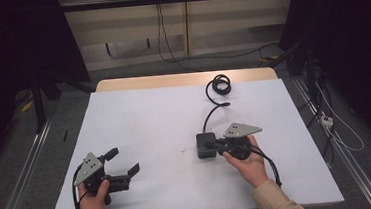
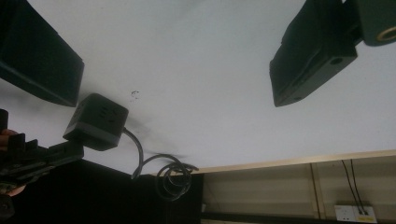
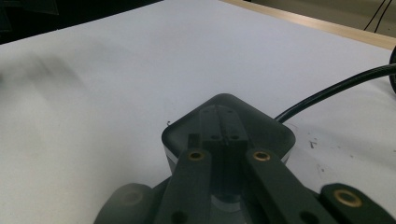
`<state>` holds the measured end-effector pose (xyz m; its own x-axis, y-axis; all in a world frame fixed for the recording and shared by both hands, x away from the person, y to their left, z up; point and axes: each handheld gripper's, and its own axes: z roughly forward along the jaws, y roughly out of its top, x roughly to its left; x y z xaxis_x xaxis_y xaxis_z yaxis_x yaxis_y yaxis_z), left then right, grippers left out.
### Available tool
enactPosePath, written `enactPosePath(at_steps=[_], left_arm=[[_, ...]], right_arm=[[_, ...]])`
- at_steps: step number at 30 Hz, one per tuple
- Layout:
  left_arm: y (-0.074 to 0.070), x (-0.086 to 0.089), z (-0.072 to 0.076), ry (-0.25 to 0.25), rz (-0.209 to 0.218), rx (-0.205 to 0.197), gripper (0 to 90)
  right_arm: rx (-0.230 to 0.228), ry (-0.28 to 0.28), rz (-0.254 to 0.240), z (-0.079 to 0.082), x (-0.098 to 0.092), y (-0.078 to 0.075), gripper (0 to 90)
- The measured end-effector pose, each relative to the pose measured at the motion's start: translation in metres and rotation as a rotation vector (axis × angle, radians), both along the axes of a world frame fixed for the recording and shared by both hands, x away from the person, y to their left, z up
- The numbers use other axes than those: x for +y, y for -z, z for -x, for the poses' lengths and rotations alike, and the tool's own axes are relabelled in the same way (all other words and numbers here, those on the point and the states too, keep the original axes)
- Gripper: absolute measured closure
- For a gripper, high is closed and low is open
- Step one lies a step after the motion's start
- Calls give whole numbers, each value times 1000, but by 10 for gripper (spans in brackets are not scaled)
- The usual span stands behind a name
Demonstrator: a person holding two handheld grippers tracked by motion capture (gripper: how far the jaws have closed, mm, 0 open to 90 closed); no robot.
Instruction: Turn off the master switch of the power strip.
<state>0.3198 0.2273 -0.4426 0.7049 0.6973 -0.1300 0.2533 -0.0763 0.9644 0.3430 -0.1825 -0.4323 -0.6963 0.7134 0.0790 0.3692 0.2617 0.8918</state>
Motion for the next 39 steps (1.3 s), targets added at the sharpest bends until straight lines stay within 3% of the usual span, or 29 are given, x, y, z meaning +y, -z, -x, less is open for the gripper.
enactPosePath(at_steps=[39], left_arm=[[1, -1, 0, 6, -5, 0, 27]], right_arm=[[6, 13, 4, 1, 1, 0, 900]])
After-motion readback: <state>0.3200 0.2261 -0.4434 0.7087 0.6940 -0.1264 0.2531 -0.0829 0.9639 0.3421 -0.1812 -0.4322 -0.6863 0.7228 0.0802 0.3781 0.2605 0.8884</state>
